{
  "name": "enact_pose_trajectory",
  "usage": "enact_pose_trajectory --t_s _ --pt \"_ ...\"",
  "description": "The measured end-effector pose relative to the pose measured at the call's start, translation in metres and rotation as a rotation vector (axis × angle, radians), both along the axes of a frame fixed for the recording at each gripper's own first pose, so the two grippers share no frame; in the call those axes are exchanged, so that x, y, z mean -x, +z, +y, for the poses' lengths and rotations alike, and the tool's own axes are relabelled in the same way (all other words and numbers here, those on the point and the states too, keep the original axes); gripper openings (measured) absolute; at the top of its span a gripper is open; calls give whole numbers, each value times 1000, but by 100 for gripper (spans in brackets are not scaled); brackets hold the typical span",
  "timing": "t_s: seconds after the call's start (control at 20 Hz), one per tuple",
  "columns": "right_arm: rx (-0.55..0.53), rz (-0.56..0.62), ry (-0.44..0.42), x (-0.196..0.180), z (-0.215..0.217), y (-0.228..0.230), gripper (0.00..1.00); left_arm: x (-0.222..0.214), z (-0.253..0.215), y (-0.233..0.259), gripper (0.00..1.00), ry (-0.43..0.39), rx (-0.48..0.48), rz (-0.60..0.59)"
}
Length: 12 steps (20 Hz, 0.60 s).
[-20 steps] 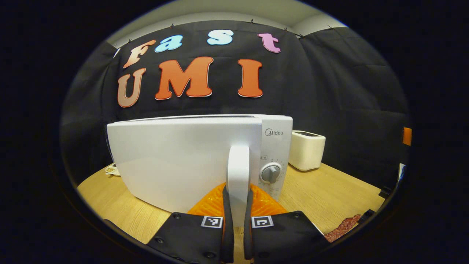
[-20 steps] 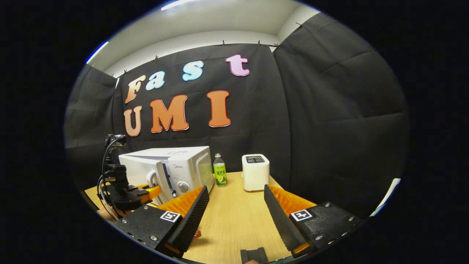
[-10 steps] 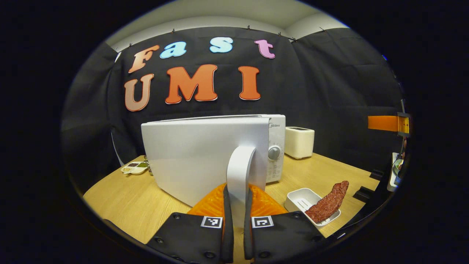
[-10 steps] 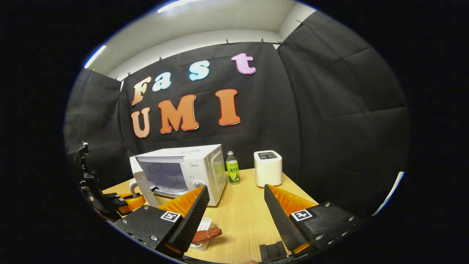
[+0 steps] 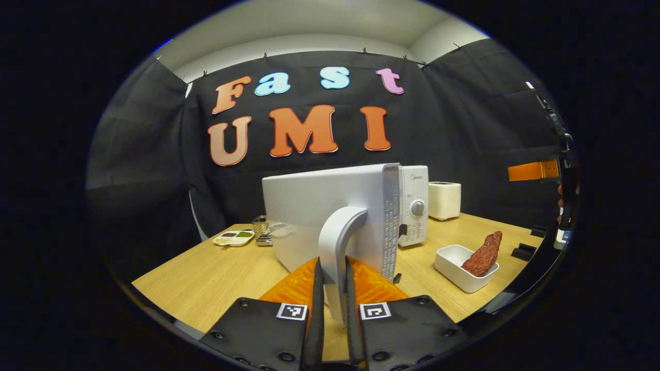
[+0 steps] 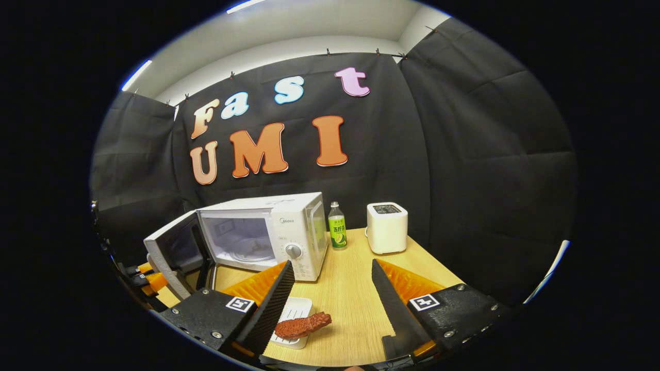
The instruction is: Open the microwave oven with the left hand, put the food in, and close the microwave oven.
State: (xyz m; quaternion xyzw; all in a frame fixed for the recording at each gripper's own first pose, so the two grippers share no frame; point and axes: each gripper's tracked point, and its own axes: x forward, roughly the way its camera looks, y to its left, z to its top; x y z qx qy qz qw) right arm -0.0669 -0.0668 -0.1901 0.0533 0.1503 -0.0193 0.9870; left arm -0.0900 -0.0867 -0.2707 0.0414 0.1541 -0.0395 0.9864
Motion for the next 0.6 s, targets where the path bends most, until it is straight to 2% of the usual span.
enact_pose_trajectory --t_s 0.05,0.15,0.25,0.3,0.4,0.45,0.5,0.55,0.6 --pt "7 5 1 -2 2 -2 94 5 12 0 23 18 -21 -6" --pt "20 15 5 -1 6 -8 94 17 40 -5 30 66 -68 -8" --pt "28 35 -1 -3 7 -18 94 28 61 -7 51 94 -65 -16" --pt "25 46 -4 -3 8 -21 94 33 71 -4 51 105 -53 -25" --pt "18 70 -4 -2 13 -31 94 42 92 0 66 125 -24 -43" --pt "20 80 -6 -2 14 -35 94 46 103 -1 77 137 -14 -36" --pt "23 90 -9 -2 14 -40 94 50 115 -2 75 155 -3 -27" --pt "25 100 -11 -4 16 -43 94 51 125 0 88 171 8 -32" --pt "27 110 -9 -4 18 -47 94 55 136 1 89 184 9 -35"
